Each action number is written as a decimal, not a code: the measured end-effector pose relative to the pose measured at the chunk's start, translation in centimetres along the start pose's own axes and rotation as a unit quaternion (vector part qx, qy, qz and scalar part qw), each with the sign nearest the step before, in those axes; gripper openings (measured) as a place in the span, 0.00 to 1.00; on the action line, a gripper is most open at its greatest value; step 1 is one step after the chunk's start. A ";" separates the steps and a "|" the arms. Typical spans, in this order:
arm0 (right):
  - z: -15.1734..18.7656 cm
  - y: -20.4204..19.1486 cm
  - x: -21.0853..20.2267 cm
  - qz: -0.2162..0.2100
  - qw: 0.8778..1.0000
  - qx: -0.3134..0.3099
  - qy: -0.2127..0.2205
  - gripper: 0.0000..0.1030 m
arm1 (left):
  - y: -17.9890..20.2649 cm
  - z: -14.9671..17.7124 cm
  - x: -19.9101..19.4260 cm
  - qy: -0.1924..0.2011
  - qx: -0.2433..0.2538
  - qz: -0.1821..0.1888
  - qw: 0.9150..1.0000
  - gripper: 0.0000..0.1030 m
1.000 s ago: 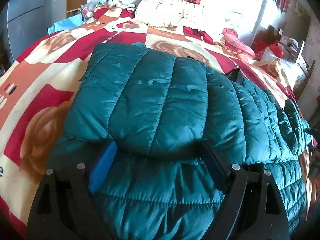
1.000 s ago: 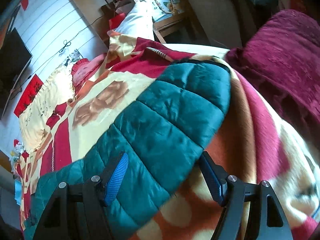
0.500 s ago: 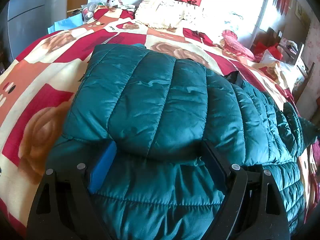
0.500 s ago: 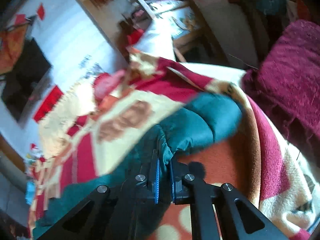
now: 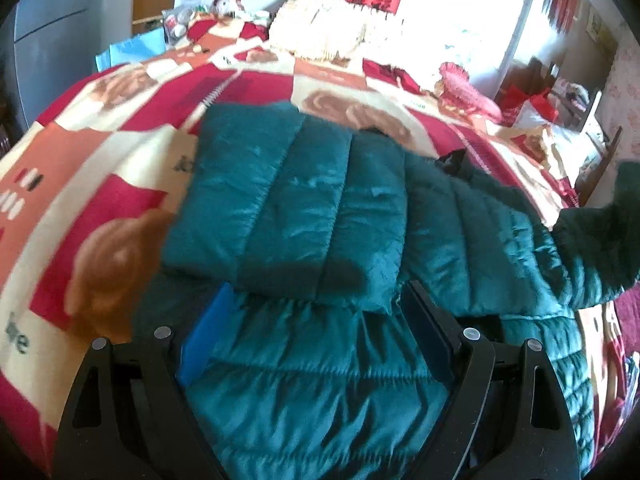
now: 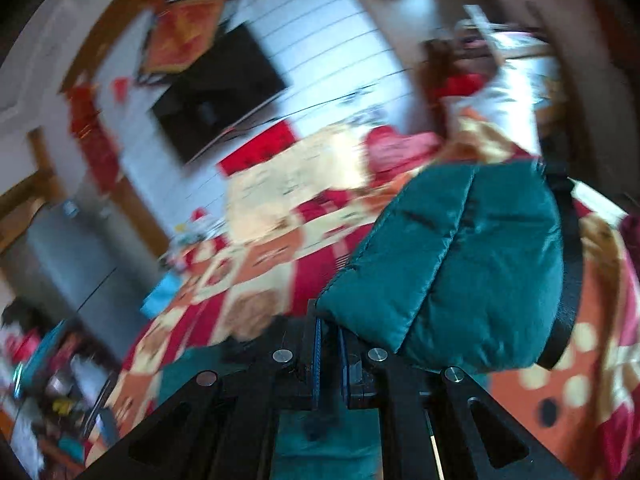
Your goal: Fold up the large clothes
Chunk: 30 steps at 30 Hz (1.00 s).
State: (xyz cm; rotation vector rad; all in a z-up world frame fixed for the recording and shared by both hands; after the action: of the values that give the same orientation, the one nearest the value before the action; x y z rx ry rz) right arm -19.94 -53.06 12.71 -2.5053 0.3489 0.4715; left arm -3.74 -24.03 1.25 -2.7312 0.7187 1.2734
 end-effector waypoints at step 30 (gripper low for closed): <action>19.3 -14.7 13.4 -0.087 0.964 -0.061 -0.246 0.67 | -4.9 0.6 -6.0 0.018 -0.055 0.051 0.997 0.83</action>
State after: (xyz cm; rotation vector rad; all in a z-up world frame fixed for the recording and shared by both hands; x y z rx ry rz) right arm -7.69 -32.13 -0.69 -2.3975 -0.0949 1.0364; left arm -5.38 -17.17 4.49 -2.8447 0.8267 1.3243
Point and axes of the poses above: each gripper's, at about its wrist camera, not at the fingertips, and x roughly the way its jaws point, y to its right, z to its underside, the point moved 7 cm from there along x, roughly the way its jaws point, and after that the axes turned 3 degrees about x, right-handed, at the moved point
